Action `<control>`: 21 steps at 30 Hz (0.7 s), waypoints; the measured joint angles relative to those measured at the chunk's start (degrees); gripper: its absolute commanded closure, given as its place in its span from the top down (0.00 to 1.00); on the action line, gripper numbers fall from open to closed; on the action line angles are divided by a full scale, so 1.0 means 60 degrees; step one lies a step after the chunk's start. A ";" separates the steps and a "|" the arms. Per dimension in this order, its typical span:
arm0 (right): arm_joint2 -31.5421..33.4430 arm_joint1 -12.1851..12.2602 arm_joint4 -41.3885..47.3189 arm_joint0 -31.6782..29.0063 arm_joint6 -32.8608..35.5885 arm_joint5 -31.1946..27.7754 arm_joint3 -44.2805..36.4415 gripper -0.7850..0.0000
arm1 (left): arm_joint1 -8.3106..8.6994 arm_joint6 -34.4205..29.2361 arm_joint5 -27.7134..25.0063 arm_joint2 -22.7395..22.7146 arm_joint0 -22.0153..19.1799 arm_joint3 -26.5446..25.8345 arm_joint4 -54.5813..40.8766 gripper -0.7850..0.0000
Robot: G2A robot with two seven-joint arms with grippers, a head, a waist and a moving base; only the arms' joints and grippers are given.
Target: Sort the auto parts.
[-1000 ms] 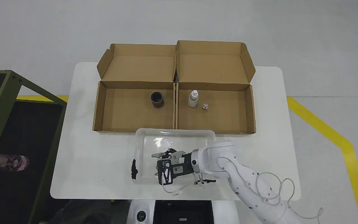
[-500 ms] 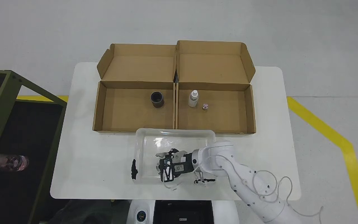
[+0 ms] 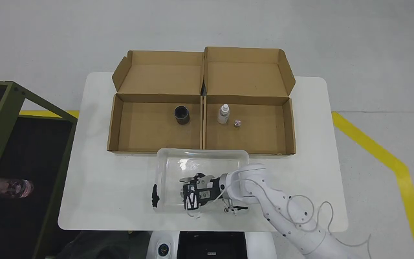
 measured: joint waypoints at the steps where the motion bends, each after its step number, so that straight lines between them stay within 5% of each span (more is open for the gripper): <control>1: -0.0041 -0.0009 0.0001 0.0024 -0.0015 0.0025 0.0041 0.49 | 0.0000 0.0000 0.0000 0.0000 0.0000 0.0000 0.0000 1.00; 8: -0.0336 -0.0077 0.0021 0.0241 -0.0076 0.0127 0.0322 0.42 | 0.0000 0.0000 0.0000 0.0000 0.0000 0.0000 0.0000 1.00; 14: -0.0460 -0.0107 0.0086 0.0375 -0.0068 0.0163 0.0384 0.00 | 0.0000 0.0000 0.0000 0.0000 0.0000 0.0000 0.0000 1.00; 21: -0.0326 -0.0079 0.0438 0.0400 -0.0223 0.0157 0.0090 0.00 | 0.0000 0.0000 0.0000 0.0000 0.0000 0.0000 0.0000 1.00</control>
